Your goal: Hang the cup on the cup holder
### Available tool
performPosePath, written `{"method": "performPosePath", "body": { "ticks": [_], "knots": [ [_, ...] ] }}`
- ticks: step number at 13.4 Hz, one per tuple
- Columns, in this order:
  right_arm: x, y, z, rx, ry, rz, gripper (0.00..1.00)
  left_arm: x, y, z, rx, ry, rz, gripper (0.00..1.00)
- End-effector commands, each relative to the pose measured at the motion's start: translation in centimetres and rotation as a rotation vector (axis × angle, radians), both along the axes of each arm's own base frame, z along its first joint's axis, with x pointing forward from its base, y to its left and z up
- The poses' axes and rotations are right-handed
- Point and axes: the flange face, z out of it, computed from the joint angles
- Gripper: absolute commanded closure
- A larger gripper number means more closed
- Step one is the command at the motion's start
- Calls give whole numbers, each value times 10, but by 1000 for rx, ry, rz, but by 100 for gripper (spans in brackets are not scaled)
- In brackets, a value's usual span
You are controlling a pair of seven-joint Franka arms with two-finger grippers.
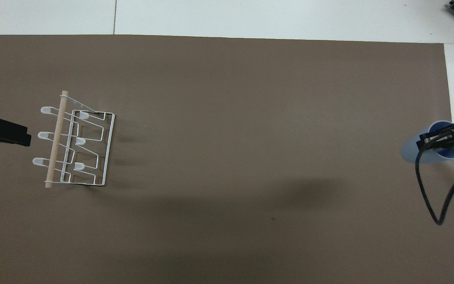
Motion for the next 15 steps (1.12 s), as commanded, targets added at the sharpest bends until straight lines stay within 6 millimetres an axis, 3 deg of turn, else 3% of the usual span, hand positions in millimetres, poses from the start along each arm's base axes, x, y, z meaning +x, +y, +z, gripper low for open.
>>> {"method": "performPosePath", "body": {
  "ticks": [1,5,10,15],
  "knots": [
    [1,14,8,27,-6,48,100,-10,-3,0,-3,5,9,0],
    [0,56,12,140,-31,80,100,-9,-1,0,-3,8,10,0],
    [2,86,12,304,-16,-126,100,-10,-2,1,-3,5,9,0],
    [2,137,11,421,8,-325,100,-11,-5,1,-2,11,3,0]
  ]
}}
